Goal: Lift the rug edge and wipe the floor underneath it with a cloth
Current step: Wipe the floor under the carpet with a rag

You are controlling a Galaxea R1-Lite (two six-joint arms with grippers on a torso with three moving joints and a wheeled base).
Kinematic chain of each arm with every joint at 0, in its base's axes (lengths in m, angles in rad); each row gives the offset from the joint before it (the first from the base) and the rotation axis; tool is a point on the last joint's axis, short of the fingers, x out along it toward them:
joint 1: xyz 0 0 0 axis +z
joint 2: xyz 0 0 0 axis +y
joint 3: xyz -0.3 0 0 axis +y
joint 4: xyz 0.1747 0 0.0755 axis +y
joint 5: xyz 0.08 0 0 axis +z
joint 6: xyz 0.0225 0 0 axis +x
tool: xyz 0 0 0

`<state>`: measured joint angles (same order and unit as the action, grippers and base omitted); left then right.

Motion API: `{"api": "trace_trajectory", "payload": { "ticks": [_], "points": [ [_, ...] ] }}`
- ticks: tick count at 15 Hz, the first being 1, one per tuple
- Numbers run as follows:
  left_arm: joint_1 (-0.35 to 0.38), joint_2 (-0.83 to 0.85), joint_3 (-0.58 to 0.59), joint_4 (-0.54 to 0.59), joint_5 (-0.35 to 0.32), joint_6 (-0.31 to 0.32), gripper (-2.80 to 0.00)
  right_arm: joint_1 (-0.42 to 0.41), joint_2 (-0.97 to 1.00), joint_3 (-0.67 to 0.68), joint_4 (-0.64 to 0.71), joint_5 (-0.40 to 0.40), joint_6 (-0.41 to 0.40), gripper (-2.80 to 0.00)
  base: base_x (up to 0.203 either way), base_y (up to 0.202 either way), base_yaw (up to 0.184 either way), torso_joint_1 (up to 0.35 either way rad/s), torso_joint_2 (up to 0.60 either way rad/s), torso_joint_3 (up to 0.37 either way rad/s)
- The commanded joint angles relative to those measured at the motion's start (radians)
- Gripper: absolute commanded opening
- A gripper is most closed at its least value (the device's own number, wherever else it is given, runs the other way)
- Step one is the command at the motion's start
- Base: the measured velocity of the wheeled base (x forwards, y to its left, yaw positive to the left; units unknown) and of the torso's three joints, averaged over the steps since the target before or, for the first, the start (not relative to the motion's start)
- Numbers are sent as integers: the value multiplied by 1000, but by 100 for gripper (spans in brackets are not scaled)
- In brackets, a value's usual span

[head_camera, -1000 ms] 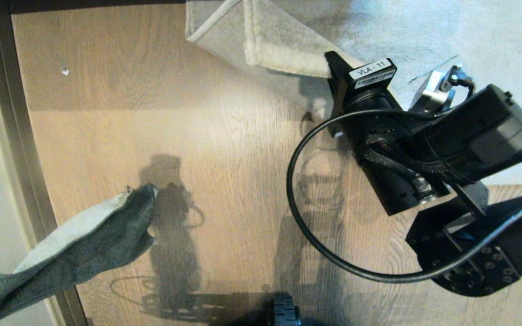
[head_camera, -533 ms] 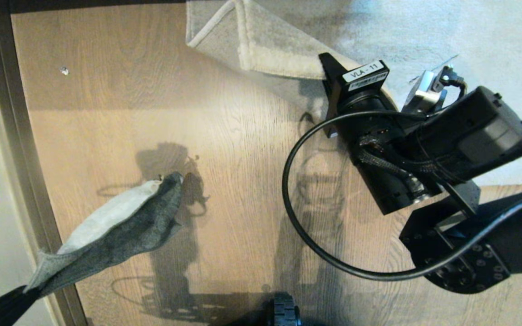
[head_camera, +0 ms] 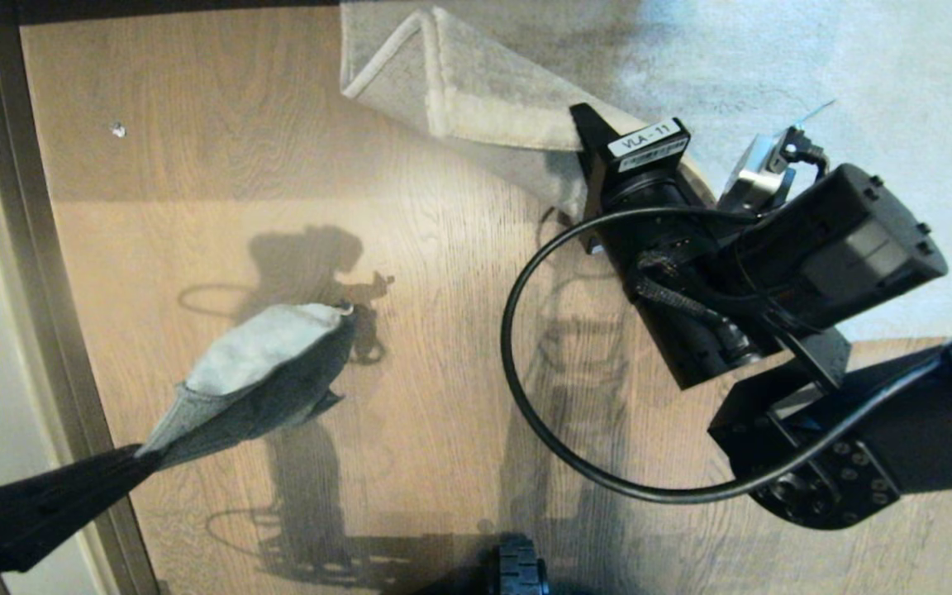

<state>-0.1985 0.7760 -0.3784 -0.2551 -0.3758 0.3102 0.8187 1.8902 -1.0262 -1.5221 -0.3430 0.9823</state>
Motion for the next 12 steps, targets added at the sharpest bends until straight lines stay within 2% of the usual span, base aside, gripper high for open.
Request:
{"api": "trace_trajectory", "payload": {
  "ticks": [1, 3, 5, 7, 9, 12],
  "points": [
    [-62, 175, -10, -124, 4, 1, -280, -1, 6, 0, -48, -2, 6, -280, 0, 0, 0, 0, 0, 0],
    [-170, 269, -28, -219, 53, -4, -280, -4, 13, 0, -48, -1, 7, -280, 0, 0, 0, 0, 0, 0],
    [-293, 363, -71, -283, 171, -44, -280, -8, 17, -2, -48, 0, 7, -280, 0, 0, 0, 0, 0, 0],
    [-378, 466, -130, -343, 287, -110, -280, -12, 18, -2, -48, 0, 7, -280, 0, 0, 0, 0, 0, 0],
    [-423, 573, -171, -426, 361, -160, -280, -19, 20, -3, -48, -1, 7, -280, 0, 0, 0, 0, 0, 0],
    [-437, 737, -187, -606, 404, -180, -280, -33, 26, -6, -48, -1, 7, -280, 0, 0, 0, 0, 0, 0]
  ]
}}
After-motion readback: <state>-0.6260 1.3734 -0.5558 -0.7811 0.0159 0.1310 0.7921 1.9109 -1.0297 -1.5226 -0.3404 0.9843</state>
